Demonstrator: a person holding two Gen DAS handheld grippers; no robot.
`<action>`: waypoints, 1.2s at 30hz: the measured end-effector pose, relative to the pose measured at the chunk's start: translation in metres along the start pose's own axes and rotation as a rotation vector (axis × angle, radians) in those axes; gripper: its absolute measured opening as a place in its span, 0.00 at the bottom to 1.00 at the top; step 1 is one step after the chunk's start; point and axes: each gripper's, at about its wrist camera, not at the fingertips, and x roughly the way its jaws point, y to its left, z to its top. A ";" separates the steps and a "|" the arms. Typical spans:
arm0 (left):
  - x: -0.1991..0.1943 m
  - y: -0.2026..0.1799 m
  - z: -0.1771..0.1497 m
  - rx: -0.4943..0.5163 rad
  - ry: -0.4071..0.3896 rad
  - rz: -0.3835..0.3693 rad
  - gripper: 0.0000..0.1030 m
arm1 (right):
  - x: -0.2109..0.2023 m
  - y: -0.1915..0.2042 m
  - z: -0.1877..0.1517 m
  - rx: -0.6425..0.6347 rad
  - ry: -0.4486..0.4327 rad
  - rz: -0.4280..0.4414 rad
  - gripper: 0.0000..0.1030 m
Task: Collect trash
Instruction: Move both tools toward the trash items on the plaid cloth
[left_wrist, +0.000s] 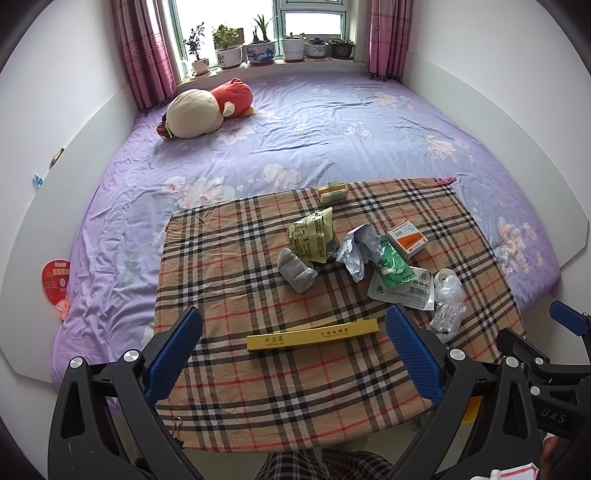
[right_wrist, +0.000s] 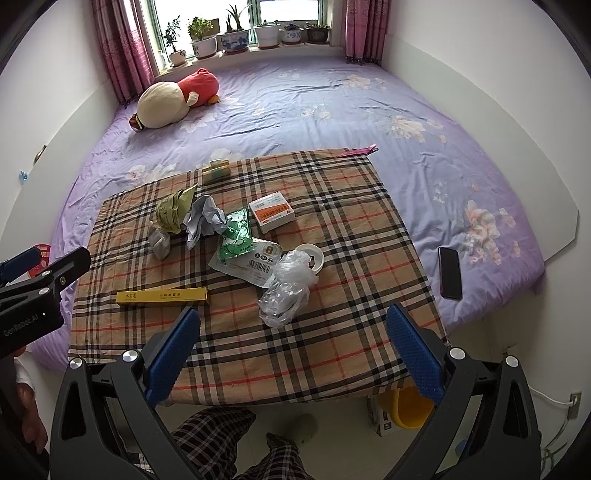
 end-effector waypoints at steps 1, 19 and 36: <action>0.000 0.000 0.000 -0.001 -0.005 0.000 0.96 | -0.001 0.000 0.000 0.002 -0.007 0.004 0.97; 0.002 -0.003 -0.002 -0.004 -0.031 -0.015 0.96 | -0.004 0.000 -0.002 -0.007 -0.037 0.011 0.97; 0.003 -0.006 -0.003 0.016 -0.046 -0.001 0.96 | 0.003 -0.006 -0.004 0.001 -0.035 0.018 0.97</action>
